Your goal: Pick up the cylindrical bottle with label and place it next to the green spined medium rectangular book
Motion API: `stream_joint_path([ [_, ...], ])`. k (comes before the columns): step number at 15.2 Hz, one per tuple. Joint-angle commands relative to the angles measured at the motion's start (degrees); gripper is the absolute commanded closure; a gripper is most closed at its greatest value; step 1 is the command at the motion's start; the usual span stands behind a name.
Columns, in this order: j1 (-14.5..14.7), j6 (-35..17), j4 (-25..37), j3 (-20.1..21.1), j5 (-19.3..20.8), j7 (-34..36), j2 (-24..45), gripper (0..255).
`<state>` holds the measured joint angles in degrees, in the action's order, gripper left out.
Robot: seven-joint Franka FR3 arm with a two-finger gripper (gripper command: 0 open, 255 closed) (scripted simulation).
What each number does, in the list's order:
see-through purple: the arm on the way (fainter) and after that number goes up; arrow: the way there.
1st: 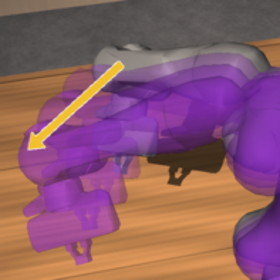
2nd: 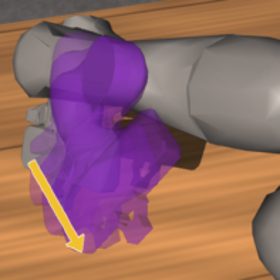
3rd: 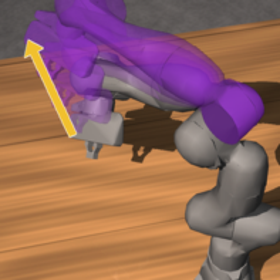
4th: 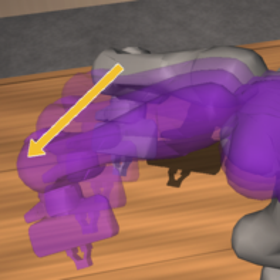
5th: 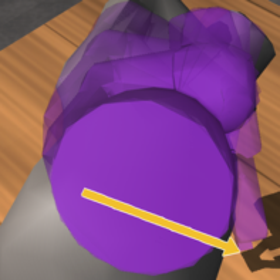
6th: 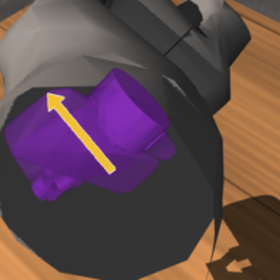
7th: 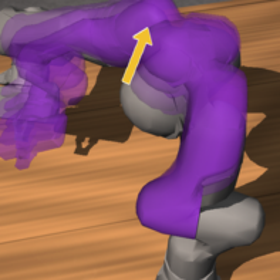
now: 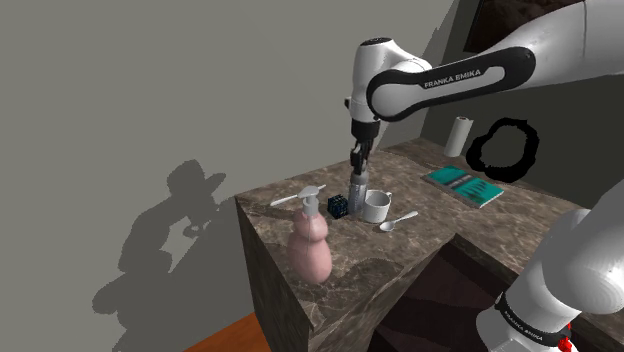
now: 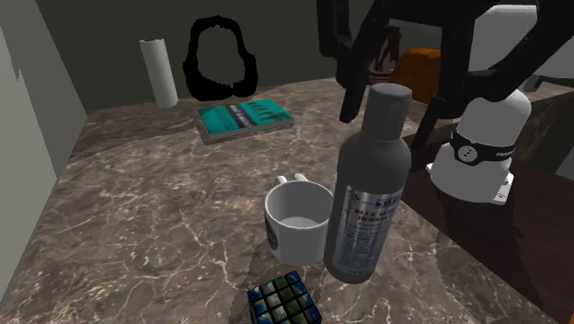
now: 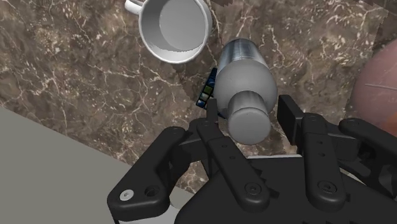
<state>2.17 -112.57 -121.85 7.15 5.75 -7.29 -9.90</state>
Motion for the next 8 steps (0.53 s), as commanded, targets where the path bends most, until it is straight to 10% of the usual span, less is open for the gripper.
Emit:
stream_joint_path([
  [1,0.01,1.54,1.11,-0.02,-0.12,-0.2,-0.44,255],
  [8,0.02,6.88,5.84,-0.06,-0.37,-0.81,-1.09,255],
])
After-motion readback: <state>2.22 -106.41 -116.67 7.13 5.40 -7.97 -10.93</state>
